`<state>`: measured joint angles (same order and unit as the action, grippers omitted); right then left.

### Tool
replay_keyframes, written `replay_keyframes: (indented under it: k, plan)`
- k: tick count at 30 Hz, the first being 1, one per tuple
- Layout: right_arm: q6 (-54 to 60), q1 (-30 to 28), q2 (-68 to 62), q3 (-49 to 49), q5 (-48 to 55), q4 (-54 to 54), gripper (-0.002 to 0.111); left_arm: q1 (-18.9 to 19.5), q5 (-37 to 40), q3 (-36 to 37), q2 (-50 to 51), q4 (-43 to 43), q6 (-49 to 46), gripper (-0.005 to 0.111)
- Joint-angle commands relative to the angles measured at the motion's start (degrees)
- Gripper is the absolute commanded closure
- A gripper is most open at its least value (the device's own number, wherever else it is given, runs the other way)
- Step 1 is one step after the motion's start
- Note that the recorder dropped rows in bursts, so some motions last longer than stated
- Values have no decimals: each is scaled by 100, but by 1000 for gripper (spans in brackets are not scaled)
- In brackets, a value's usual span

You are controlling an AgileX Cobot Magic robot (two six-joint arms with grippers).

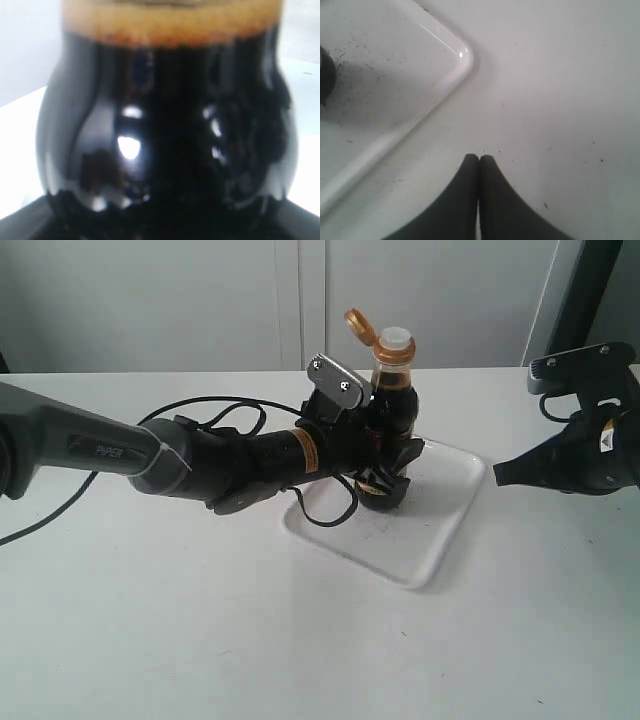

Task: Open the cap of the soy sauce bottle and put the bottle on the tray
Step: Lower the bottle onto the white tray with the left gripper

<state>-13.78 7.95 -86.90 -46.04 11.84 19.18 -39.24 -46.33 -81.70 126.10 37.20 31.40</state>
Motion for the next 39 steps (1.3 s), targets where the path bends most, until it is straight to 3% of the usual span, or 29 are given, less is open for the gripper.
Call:
replay_keyframes:
  k: [1,6,9,17,21,33,39]
  plan:
    - [-3,-57,4,42,-68,-4,108,-25,-23,-108,-140,-127,158,107]
    - [-3,-57,4,42,-68,-4,108,-25,78,-108,-140,-127,235,106]
    - [-3,-57,4,42,-68,-4,108,-25,90,-108,-140,-85,330,95]
    - [-3,-57,4,42,-68,-4,108,-25,90,-108,-140,-74,282,26]
    - [-3,-57,4,42,-78,-4,108,-25,90,-108,-140,-62,273,3]
    - [-3,-57,4,42,-78,-4,108,-25,213,-108,-201,-31,122,2]
    - [-3,-57,4,42,-78,-4,108,-25,862,-96,-477,143,188,2]
